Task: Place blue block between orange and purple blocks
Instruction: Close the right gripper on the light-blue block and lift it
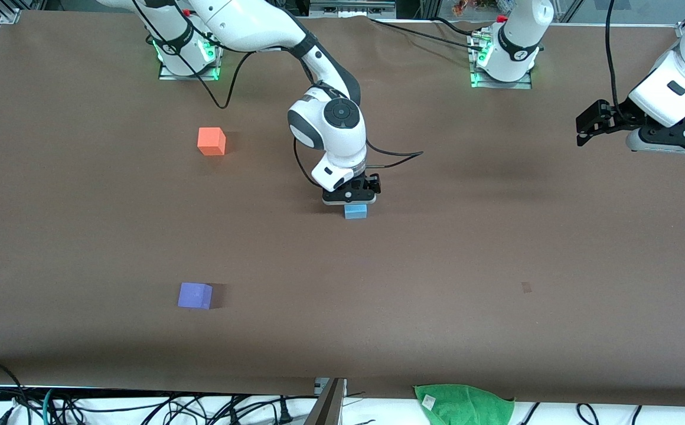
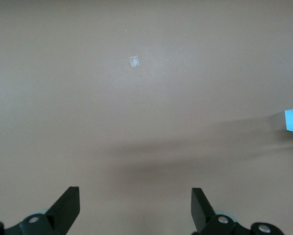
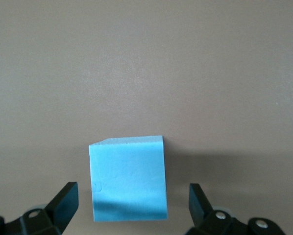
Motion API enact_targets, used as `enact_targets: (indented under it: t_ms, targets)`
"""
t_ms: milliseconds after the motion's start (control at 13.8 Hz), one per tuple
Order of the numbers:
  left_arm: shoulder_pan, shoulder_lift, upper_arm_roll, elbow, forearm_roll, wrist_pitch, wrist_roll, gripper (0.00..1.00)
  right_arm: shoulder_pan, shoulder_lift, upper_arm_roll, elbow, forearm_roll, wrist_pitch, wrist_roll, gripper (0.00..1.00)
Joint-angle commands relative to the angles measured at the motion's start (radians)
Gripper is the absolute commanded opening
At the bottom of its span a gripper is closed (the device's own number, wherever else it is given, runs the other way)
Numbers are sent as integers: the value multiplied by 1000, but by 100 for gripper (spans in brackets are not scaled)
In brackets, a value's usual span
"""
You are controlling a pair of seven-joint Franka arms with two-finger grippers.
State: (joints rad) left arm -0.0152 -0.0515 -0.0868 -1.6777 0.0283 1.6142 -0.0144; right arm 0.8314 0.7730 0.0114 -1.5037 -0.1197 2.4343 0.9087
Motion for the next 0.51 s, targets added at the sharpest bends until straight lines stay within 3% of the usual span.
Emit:
enact_targets:
  t_ms: [0,436]
  targets:
    - [3,-8,1,-4,-19,-8,21,100,17,28,-13,23,-26,22,21,100]
    - [3,-8,1,-4,-19,-11,22,100,15,51,-13,23,-55,72,21,100]
